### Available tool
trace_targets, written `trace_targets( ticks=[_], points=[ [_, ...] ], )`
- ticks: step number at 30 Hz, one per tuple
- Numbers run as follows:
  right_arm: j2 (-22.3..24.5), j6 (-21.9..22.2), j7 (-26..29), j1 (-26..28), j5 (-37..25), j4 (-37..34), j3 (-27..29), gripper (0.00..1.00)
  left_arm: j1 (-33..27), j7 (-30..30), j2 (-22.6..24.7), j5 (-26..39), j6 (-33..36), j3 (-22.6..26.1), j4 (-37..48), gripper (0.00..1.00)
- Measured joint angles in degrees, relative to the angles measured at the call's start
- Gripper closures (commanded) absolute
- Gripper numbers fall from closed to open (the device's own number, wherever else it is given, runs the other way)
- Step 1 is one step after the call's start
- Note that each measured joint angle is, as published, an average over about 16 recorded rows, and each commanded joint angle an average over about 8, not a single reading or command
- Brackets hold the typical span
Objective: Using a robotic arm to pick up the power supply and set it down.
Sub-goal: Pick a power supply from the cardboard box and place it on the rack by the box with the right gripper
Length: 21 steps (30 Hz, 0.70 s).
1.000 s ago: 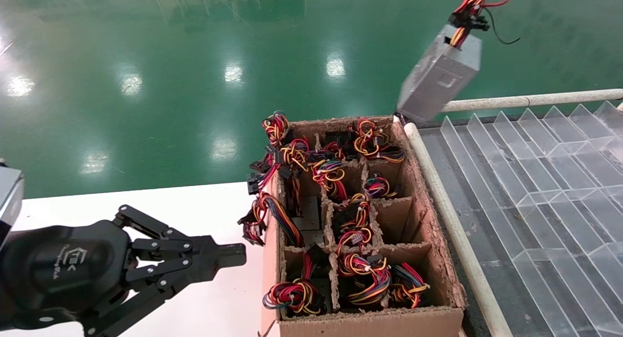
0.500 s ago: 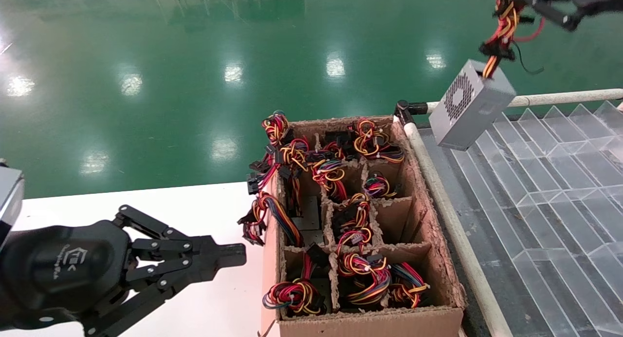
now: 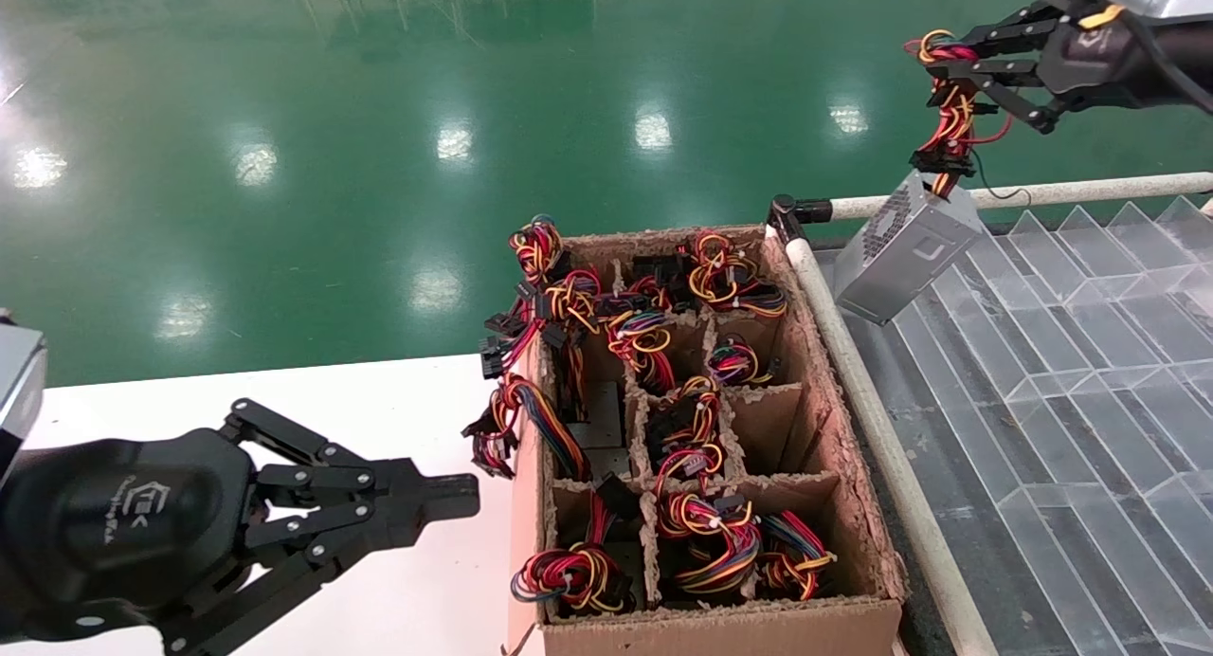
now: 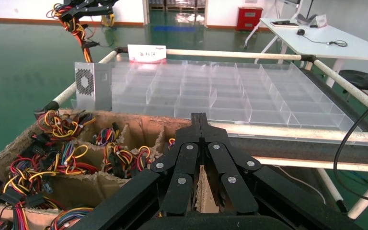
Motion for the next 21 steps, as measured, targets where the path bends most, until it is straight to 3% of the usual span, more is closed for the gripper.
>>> trace_targets(
  ticks=[11, 21],
  points=[
    [-4.6, 5.3, -7.0, 3.0, -0.1, -10.7, 0.2, 1.0, 0.0, 0.0, 0.0, 0.0, 0.0, 0.0, 0.0, 1.0],
    [-9.3, 14.8, -10.5, 2.9, 0.2, -16.6, 0.7, 1.0, 0.0, 0.0, 0.0, 0.0, 0.0, 0.1, 0.0, 1.0]
  ],
)
